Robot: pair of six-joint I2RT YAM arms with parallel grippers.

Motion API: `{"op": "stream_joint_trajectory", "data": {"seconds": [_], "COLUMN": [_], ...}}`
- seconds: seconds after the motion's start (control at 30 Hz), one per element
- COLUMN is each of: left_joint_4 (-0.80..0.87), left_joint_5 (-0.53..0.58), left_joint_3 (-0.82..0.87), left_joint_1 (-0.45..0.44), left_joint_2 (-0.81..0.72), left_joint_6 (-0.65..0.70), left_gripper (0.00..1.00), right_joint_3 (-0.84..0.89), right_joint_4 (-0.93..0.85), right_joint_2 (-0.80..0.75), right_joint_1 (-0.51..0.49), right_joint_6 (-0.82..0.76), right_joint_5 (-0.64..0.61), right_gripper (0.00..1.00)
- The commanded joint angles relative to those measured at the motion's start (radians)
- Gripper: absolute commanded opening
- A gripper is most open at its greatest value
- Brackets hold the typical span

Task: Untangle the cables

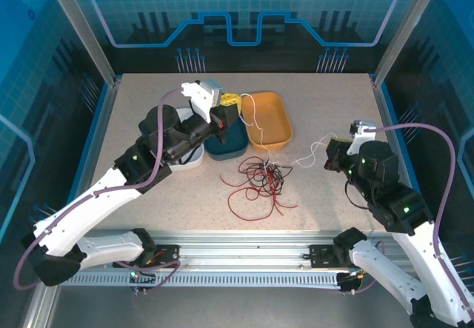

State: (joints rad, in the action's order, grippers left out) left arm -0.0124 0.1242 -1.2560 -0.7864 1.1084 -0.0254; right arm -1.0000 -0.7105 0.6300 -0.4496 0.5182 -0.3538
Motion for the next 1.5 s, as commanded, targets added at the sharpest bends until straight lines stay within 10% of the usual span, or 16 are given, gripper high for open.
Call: {"op": "stream_joint_trajectory", "data": {"seconds": [0.0, 0.37, 0.7, 1.47], "left_joint_4": [-0.045, -0.195, -0.119, 0.111], "left_joint_5": [0.044, 0.067, 0.056, -0.081], "left_joint_3": [-0.054, -0.146, -0.177, -0.465], "left_joint_1": [0.026, 0.090, 0.104, 0.200], "left_joint_2": [-0.019, -0.052, -0.003, 0.620], "left_joint_6": [0.038, 0.084, 0.080, 0.017], "left_gripper": [0.00, 0.00, 0.00, 0.00], "right_joint_3": [0.024, 0.036, 0.058, 0.010], "right_joint_4": [-0.082, -0.195, -0.117, -0.085], "right_joint_2": [-0.024, -0.016, -0.032, 0.037], "right_joint_1": [0.018, 0.078, 0.126, 0.127], "right_joint_6": [0.049, 0.116, 0.101, 0.072], "right_joint_5": [-0.096, -0.242, -0.106, 0.019], "right_gripper": [0.00, 0.00, 0.00, 0.00]}}
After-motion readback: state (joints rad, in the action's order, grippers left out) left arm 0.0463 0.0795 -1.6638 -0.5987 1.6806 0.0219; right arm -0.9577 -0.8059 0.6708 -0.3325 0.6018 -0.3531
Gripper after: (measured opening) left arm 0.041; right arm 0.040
